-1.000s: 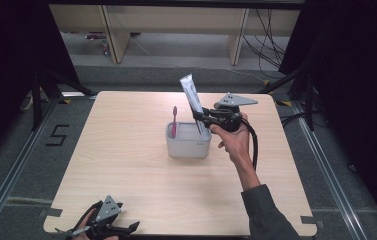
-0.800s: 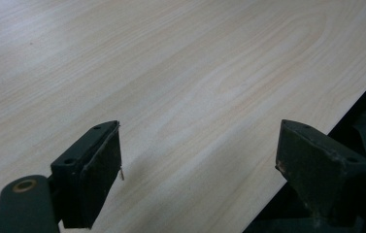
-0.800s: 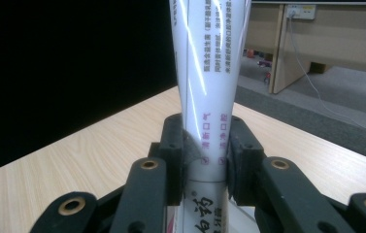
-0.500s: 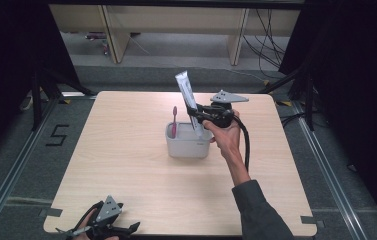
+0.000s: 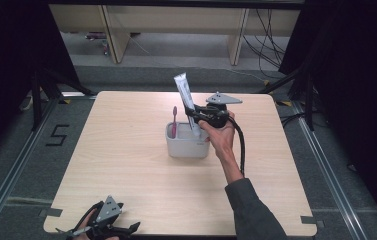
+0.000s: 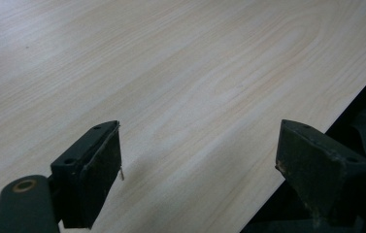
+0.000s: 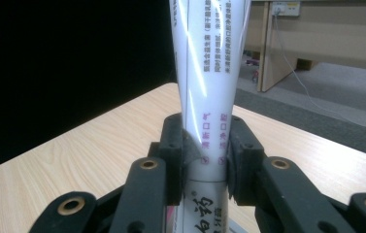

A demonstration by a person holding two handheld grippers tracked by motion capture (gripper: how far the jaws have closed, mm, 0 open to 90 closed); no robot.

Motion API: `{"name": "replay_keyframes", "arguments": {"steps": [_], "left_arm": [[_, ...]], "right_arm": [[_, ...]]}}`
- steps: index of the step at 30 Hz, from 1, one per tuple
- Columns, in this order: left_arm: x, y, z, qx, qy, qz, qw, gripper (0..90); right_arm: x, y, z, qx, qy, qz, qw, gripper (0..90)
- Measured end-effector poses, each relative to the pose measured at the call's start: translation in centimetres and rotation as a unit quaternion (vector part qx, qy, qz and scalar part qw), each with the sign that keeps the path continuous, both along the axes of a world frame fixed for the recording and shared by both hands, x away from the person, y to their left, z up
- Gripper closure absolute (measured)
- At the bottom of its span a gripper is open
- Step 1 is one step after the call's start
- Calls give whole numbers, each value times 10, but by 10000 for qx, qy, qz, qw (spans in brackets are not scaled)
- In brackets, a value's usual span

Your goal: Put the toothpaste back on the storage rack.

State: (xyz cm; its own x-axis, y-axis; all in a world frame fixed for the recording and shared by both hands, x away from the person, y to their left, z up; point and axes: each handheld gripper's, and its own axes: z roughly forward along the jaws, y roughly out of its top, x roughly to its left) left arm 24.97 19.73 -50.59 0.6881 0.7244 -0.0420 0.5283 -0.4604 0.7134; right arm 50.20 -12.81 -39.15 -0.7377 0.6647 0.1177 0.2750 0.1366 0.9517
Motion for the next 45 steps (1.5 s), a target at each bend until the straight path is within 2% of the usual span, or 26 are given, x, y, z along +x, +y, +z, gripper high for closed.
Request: {"name": "replay_keyframes", "arguments": {"steps": [2, 4, 5, 6, 7, 8, 10, 12, 15, 17, 19, 20, 22, 23, 25, 26, 32, 34, 36, 38, 40, 41, 43, 44, 45], "left_arm": [[-1, 0, 0, 44, -10, 2, 10000, 160], [0, 0, 1, 23, -22, 15, 10000, 159], [0, 0, 0, -3, -14, 2, 10000, 160], [0, -1, 0, 3, 10, 11, 10000, 160], [-1, 0, -1, 48, 6, -11, 10000, 160], [-1, 0, -1, 42, 6, 8, 10000, 160], [0, 0, 0, 17, -22, 6, 10000, 160], [0, -1, -1, -7, 13, -12, 10000, 160], [0, -1, 0, 9, -10, 5, 10000, 160], [-1, -1, 0, 27, 33, -3, 10000, 160], [-1, -1, -1, 42, 2, 4, 10000, 160], [-1, 0, -1, 41, 6, -31, 10000, 160], [0, -1, -1, -17, 10, -11, 10000, 160], [-1, -1, -1, 48, 30, -1, 10000, 160], [-1, -1, -1, 62, 35, -16, 10000, 160], [-1, -1, 0, 66, 41, -20, 10000, 160], [-1, -1, 0, 57, 17, 0, 10000, 160], [-1, -1, -1, 36, 45, -12, 10000, 160], [-2, -1, -1, 53, 44, -12, 10000, 160], [-1, -1, 0, 40, 26, -20, 10000, 160], [-1, -1, -1, 51, 47, -27, 10000, 160], [-2, -1, -1, 65, 55, -21, 10000, 160], [-1, -1, -1, 54, 22, -8, 10000, 160], [-1, -1, -1, 60, 21, 3, 10000, 160], [-1, -1, -1, 54, 47, -51, 10000, 160]], "right_arm": [[-2, 1, -2, 19, 160, -99, 9998, 727], [0, 1, -5, 80, 60, -51, 9999, 727], [-1, 1, -5, 111, 199, -88, 9997, 727], [0, 1, -6, 93, 110, -80, 9999, 727], [0, 2, -7, 152, 94, -110, 9998, 727], [0, 2, -7, 100, 85, -73, 9999, 727], [-1, 4, -8, 133, 200, -66, 9997, 727], [0, 5, -10, 111, 69, -53, 9999, 726], [-1, 6, -12, 169, 207, -40, 9996, 725], [0, 7, -14, 204, 198, -38, 9996, 725], [1, 7, -16, 133, 71, -73, 9999, 725], [0, 7, -17, 202, 141, -92, 9997, 725], [0, 7, -19, 181, 178, -103, 9996, 724], [0, 7, -19, 201, 239, -129, 9994, 724], [0, 7, -21, 191, 204, -130, 9995, 723], [-1, 8, -22, 257, 324, -163, 9990, 723], [0, 8, -25, 225, 218, -160, 9994, 720], [0, 9, -26, 246, 305, -111, 9992, 719], [1, 9, -27, 135, 150, -203, 9996, 719], [0, 10, -28, 216, 352, -161, 9990, 718], [0, 10, -30, 184, 267, -183, 9993, 718], [0, 10, -30, 148, 320, -147, 9993, 719], [1, 10, -31, 109, 205, -136, 9996, 718], [-1, 11, -31, 192, 397, -152, 9989, 718], [-1, 12, -32, 184, 422, -148, 9988, 718]]}}
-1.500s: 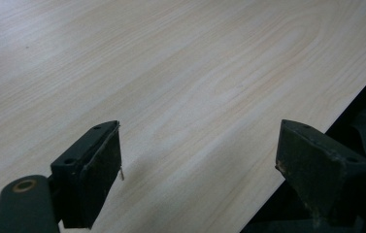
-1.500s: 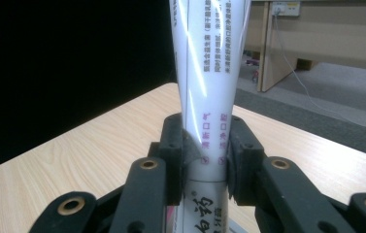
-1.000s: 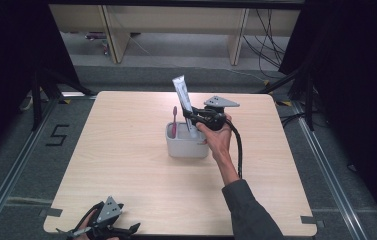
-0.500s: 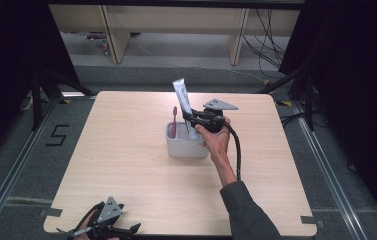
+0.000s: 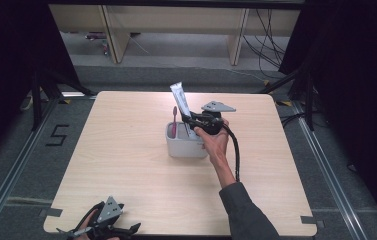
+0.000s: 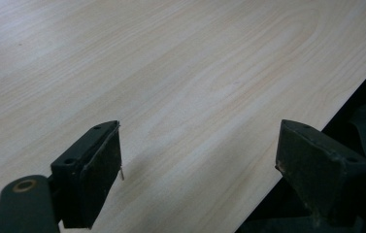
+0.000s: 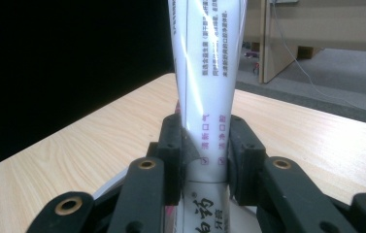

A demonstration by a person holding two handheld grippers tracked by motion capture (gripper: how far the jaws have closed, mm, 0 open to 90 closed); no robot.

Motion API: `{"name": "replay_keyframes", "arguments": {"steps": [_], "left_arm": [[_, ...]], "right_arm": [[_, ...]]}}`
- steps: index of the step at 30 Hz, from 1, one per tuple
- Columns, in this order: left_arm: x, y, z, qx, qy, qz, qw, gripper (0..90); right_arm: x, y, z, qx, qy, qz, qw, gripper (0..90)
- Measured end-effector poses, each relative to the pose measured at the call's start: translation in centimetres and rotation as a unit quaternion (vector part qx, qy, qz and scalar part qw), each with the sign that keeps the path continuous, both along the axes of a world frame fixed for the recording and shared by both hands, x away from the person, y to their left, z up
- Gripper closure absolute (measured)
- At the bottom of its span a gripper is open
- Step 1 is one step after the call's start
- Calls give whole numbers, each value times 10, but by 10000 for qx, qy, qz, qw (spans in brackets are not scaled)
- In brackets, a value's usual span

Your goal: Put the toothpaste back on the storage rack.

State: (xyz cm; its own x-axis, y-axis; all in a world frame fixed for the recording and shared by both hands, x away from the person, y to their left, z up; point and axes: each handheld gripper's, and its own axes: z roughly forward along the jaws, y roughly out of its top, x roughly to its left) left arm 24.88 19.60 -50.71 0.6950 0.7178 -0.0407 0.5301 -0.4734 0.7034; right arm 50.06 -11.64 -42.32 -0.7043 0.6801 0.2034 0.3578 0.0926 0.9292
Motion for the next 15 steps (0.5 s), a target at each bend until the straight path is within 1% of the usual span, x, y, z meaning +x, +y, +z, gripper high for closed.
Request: {"name": "replay_keyframes", "arguments": {"steps": [1, 2, 3, 4, 5, 6, 7, 8, 9, 10, 11, 13, 14, 15], "left_arm": [[-1, 0, 0, 34, 7, 31, 10000, 160], [-1, 0, 0, 37, 15, 34, 10000, 160], [-1, 0, 0, 7, -1, 52, 10000, 160], [0, 0, 1, -2, -32, 44, 10000, 160], [0, 0, 0, 22, -25, 41, 10000, 160], [0, 0, 0, 58, -25, 3, 10000, 160], [-1, 0, -1, 47, -11, 45, 10000, 160], [-1, 1, 0, 45, -1, 17, 10000, 160], [0, 0, 0, 16, -28, 39, 10000, 160], [0, 0, 1, -6, -30, 32, 10000, 160], [0, 0, 0, -15, -14, 46, 10000, 160], [-1, 1, 0, 42, 5, 17, 10000, 160], [-1, 0, 0, 24, -4, 32, 10000, 160], [0, 0, 1, 8, -27, 30, 10000, 160]], "right_arm": [[2, -1, -1, -100, -184, 48, 9998, 718], [-1, 1, -1, -56, 17, -53, 10000, 718], [0, 0, -1, -115, -118, -47, 9999, 718], [0, 1, -2, -97, -104, -39, 9999, 718], [1, 0, -2, -136, -50, 16, 9999, 718], [0, 1, -2, -122, -28, -5, 9999, 718], [1, 0, -3, -223, -132, -6, 9997, 718], [1, 0, -3, -236, -113, 4, 9997, 718], [1, 0, -3, -206, -38, 31, 9998, 718], [-1, 1, -4, -206, 41, -8, 9998, 718], [-1, 1, -5, -208, 31, 2, 9998, 718], [0, 0, -7, -296, 15, 17, 9996, 717], [1, 0, -8, -335, -57, 17, 9994, 717], [1, 0, -9, -344, -69, 10, 9994, 716]]}}
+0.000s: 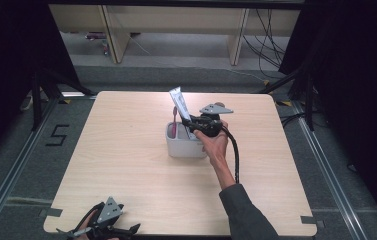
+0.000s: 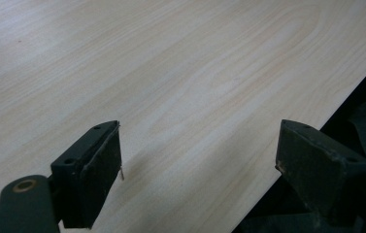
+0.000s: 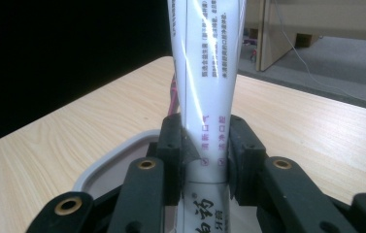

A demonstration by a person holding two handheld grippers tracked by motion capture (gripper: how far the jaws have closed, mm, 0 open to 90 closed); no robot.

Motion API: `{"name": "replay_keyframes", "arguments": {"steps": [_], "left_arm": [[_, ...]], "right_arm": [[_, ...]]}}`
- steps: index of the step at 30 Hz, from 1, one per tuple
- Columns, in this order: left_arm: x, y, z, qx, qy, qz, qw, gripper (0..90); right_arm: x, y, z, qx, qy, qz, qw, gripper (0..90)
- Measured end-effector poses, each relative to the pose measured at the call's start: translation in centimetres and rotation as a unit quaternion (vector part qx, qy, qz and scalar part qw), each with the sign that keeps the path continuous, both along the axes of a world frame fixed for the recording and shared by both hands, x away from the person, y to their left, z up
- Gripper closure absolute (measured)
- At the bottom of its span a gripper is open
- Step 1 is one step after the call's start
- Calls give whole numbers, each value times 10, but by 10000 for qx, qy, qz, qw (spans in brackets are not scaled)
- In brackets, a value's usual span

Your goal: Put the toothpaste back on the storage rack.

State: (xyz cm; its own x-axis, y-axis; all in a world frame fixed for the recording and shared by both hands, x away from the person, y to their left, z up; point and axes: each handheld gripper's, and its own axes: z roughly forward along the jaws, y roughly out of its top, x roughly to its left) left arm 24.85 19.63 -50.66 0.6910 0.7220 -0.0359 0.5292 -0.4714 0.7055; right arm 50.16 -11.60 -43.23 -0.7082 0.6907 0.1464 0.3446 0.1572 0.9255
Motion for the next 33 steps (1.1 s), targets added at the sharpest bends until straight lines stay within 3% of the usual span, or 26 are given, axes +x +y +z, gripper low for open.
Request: {"name": "replay_keyframes", "arguments": {"steps": [7, 9, 11, 12, 14, 15, 16, 17, 18, 19, 20, 22, 23, 24, 25, 29, 30, 33], "left_arm": [[1, 0, 0, 7, -1, -2, 10000, 160], [-1, 0, -1, 34, 23, -7, 10000, 160], [0, 0, 0, 0, -14, -6, 10000, 160], [0, 0, 0, 32, -13, -3, 10000, 160], [0, 0, -1, 73, 4, -8, 10000, 160], [-1, 0, -1, 68, 19, 7, 10000, 160], [0, 0, 0, 95, -21, 34, 9999, 160], [0, 0, 0, 26, -50, 13, 10000, 160], [1, 0, 0, 48, -81, -15, 10000, 160], [1, 0, -1, 63, -50, -23, 10000, 160], [-1, 0, -1, 66, -19, 11, 10000, 160], [0, 0, 0, 30, -6, 6, 10000, 160], [0, 0, 0, 45, -18, -11, 10000, 160], [0, 0, -1, 45, -7, -13, 10000, 160], [-1, 0, -1, 51, 16, 12, 10000, 160], [0, 0, -1, -4, 16, -13, 10000, 160], [1, 0, -1, 84, 5, -40, 10000, 160], [0, -1, 0, 22, -19, 8, 10000, 160]], "right_arm": [[1, -1, -1, -120, 35, 15, 9999, 711], [-1, -1, -1, -86, 178, -60, 9998, 706], [-1, -2, 0, -156, 75, -56, 9998, 693], [-3, -2, 0, -123, 207, -48, 9997, 688], [-3, -1, 0, -207, 212, -11, 9996, 684], [-4, -1, 0, -241, 167, -24, 9996, 766], [-4, -3, 1, -137, 41, 79, 9999, 795], [-5, -5, 3, 182, 74, 66, 9998, 798], [-7, -5, 7, 304, 147, 86, 9994, 794], [-9, -5, 11, 241, 148, 141, 9995, 783], [-10, -5, 14, 123, -39, 152, 9998, 779], [-14, -7, 20, 126, -105, 210, 9996, 772], [-17, -7, 21, 144, -5, 168, 9998, 769], [-16, -8, 21, 94, -138, 227, 9996, 761], [-18, -10, 21, 105, 9, 149, 9998, 758], [-17, -15, 18, 169, -70, 161, 9997, 746], [-18, -16, 17, 136, 17, 188, 9997, 741], [-18, -19, 17, 114, 27, 125, 9999, 733]]}}
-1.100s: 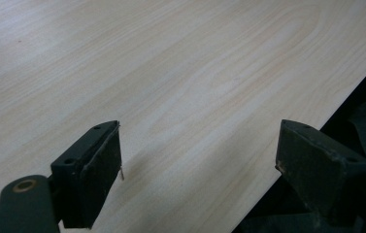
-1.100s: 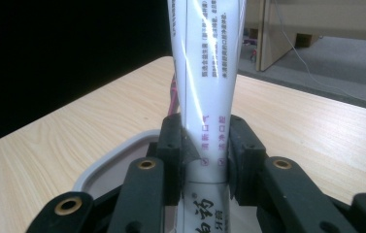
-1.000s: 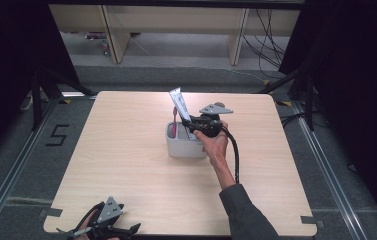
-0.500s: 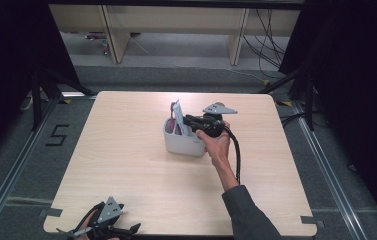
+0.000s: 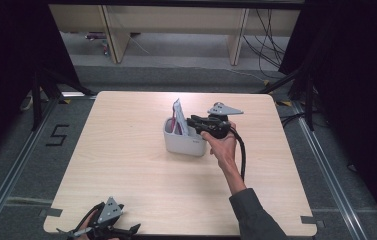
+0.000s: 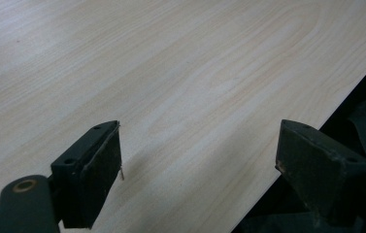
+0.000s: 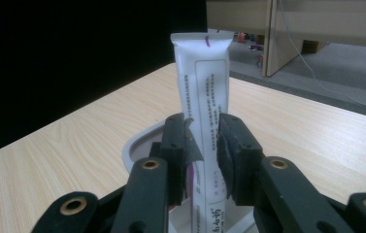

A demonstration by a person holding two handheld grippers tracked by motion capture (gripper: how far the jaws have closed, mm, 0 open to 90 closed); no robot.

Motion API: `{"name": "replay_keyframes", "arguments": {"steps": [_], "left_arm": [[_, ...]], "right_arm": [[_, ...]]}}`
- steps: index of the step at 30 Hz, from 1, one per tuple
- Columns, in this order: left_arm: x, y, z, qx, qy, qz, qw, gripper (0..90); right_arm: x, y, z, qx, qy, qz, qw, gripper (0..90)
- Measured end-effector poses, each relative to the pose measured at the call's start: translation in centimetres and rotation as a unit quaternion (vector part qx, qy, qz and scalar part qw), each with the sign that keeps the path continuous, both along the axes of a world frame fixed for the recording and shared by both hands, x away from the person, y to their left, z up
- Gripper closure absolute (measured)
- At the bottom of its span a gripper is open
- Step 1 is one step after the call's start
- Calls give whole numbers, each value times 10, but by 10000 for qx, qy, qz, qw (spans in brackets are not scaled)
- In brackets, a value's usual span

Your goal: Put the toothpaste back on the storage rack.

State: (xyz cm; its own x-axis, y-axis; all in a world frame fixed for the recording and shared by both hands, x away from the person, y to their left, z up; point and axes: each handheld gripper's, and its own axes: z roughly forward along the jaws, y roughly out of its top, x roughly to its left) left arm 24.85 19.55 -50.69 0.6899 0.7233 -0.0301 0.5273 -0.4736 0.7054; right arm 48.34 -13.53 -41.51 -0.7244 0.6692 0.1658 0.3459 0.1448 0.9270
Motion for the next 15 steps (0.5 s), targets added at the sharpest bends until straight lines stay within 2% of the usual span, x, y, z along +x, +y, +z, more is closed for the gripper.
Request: {"name": "replay_keyframes", "arguments": {"steps": [1, 2, 3, 4, 6, 9, 12, 13, 14, 15], "left_arm": [[0, 0, 0, -18, 8, -21, 10000, 160], [1, 0, 0, 38, 13, -43, 10000, 160], [0, 0, -1, 26, 30, -35, 10000, 160], [0, 1, -1, 52, 40, -1, 10000, 160], [0, 1, 0, -15, 17, -1, 10000, 160], [0, 1, -1, 56, 30, -6, 10000, 160], [0, 0, 0, -14, 26, -7, 10000, 160], [0, 0, 0, -14, 26, -7, 10000, 160], [0, 1, 0, 41, 48, -26, 10000, 160], [0, 1, 0, 38, 51, -15, 10000, 160]], "right_arm": [[0, -1, 0, 31, -11, -9, 10000, 724], [-2, -2, 0, 62, 140, -13, 9999, 721], [0, -4, 0, -35, -58, -24, 10000, 714], [-1, -4, -1, 39, 45, -13, 10000, 706], [-3, -7, 0, -1, 56, 6, 10000, 687], [-4, -12, 0, 5, 41, -9, 10000, 670], [-5, -15, 0, -6, 28, 3, 10000, 662], [-7, -16, 0, 45, 86, -21, 10000, 660], [-7, -17, 0, 17, 15, 1, 10000, 656], [-9, -18, 1, 23, 141, -19, 9999, 652]]}}
